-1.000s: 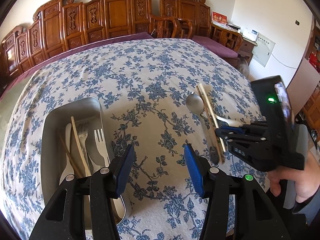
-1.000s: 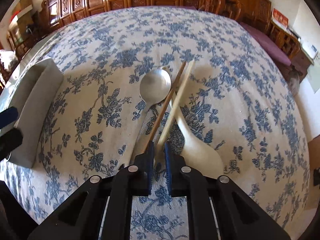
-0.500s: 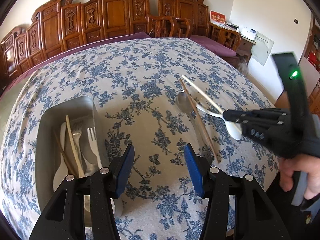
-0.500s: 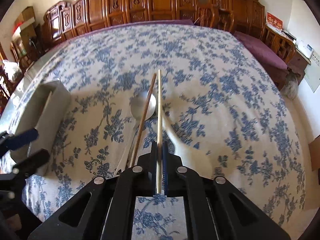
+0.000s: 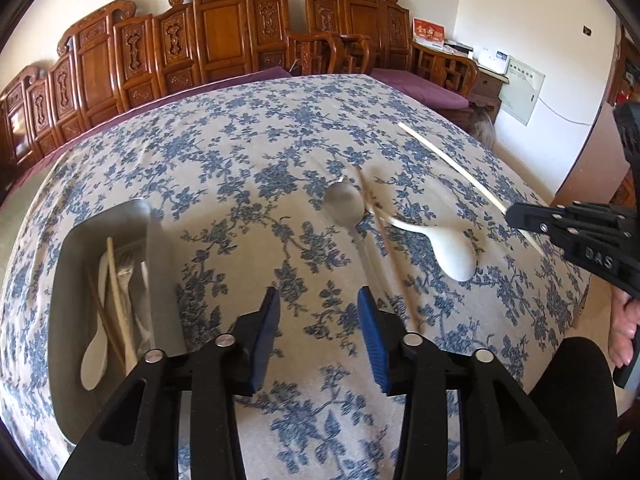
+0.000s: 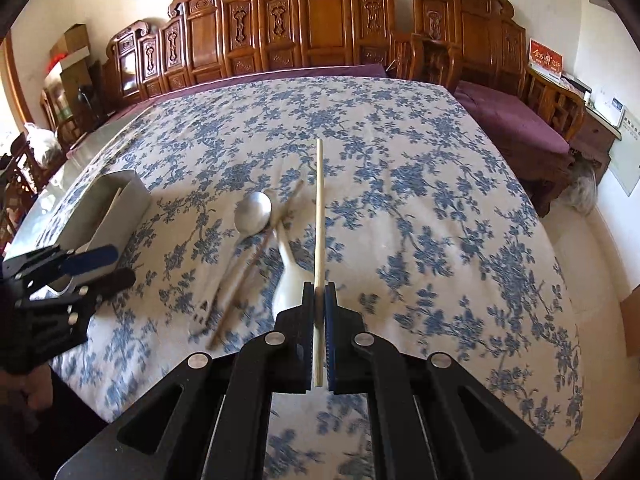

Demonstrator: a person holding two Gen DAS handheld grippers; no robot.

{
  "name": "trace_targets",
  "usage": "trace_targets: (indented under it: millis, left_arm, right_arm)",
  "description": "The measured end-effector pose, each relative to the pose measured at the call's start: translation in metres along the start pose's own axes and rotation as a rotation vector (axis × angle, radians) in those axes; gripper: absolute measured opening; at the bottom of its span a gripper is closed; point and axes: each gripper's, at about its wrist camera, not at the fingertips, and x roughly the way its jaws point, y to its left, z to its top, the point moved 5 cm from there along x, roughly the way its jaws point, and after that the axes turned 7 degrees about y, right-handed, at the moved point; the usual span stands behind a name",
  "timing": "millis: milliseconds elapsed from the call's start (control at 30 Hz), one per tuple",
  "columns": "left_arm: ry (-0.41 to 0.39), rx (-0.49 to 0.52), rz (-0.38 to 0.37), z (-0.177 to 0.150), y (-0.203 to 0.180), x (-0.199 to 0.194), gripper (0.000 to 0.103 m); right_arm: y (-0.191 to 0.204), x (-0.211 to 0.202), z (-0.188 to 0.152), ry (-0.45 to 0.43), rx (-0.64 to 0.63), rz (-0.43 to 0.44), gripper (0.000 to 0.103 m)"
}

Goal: Organize utensils
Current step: 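Grasp the steel spoon handle with the left tool while the right tool lifts the chopstick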

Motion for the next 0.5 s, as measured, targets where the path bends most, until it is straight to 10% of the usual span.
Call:
trace_targets:
  millis: [500]
  left_arm:
    - [0.096, 0.028, 0.041, 0.036, -0.033, 0.065, 0.026]
  right_arm:
    - [-0.036, 0.007, -0.007, 0.009, 0.016, 0.035, 0.006]
